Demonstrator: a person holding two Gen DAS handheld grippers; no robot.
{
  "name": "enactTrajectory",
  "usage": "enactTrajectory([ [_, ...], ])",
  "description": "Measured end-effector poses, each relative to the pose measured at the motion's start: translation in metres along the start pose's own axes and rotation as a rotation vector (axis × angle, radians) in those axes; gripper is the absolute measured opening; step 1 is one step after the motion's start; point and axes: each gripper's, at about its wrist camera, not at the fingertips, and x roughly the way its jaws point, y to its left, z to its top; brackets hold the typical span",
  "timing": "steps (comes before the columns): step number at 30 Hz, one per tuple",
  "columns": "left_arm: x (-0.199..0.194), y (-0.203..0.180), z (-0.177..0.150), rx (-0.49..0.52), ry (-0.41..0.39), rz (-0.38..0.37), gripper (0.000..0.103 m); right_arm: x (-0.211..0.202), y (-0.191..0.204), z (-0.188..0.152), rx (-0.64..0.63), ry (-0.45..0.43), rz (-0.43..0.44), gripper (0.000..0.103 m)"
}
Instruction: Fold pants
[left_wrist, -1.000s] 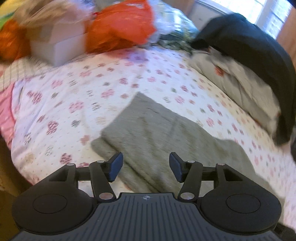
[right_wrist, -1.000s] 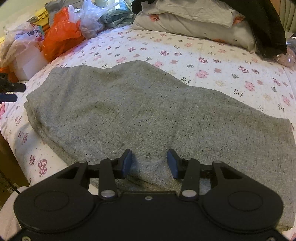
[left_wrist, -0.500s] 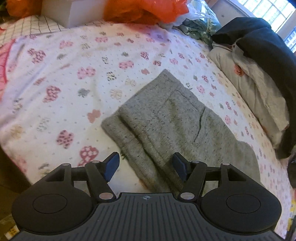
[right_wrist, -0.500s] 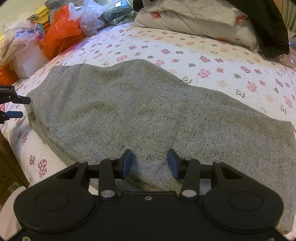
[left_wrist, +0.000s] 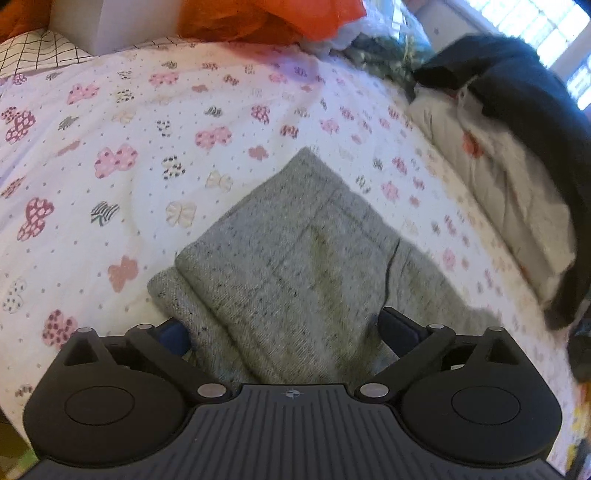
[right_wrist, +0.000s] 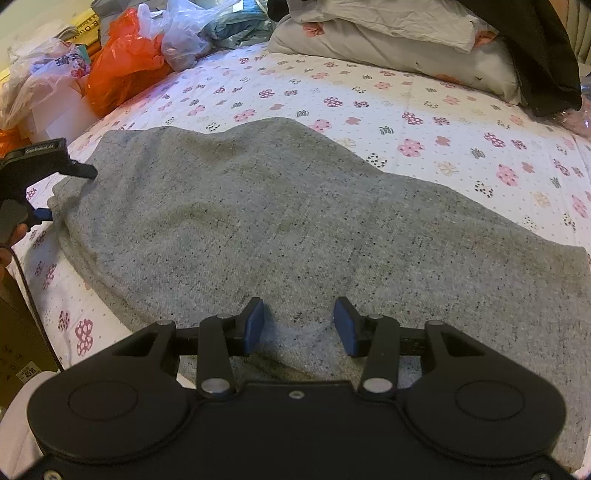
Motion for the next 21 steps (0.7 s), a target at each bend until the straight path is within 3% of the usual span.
enactTrajectory([
  [1, -0.001, 0.001, 0.000, -0.019, -0.010, 0.018, 0.088, 0.000, 0.000, 0.000, 0.000, 0.000, 0.000, 0.054],
  [3, -0.005, -0.001, -0.001, -0.011, -0.032, 0.070, 0.048, 0.000, 0.000, 0.000, -0.001, -0.001, 0.002, 0.054],
  [6, -0.017, -0.006, -0.002, 0.021, -0.065, 0.112, 0.023, -0.001, -0.001, 0.000, 0.004, -0.001, 0.006, 0.054],
  [11, -0.045, -0.028, -0.002, 0.138, -0.142, 0.111, 0.019, -0.006, -0.002, 0.006, 0.002, 0.005, 0.009, 0.049],
  [14, -0.056, -0.035, -0.004, 0.159, -0.167, 0.105, 0.018, -0.020, -0.003, 0.017, 0.018, -0.046, 0.016, 0.047],
  [17, -0.062, -0.040, -0.006, 0.177, -0.197, 0.096, 0.018, -0.022, 0.001, 0.045, 0.021, -0.095, 0.059, 0.041],
  [21, -0.061, -0.039, -0.008, 0.194, -0.204, 0.091, 0.018, 0.009, 0.006, 0.086, 0.020, -0.087, 0.113, 0.030],
])
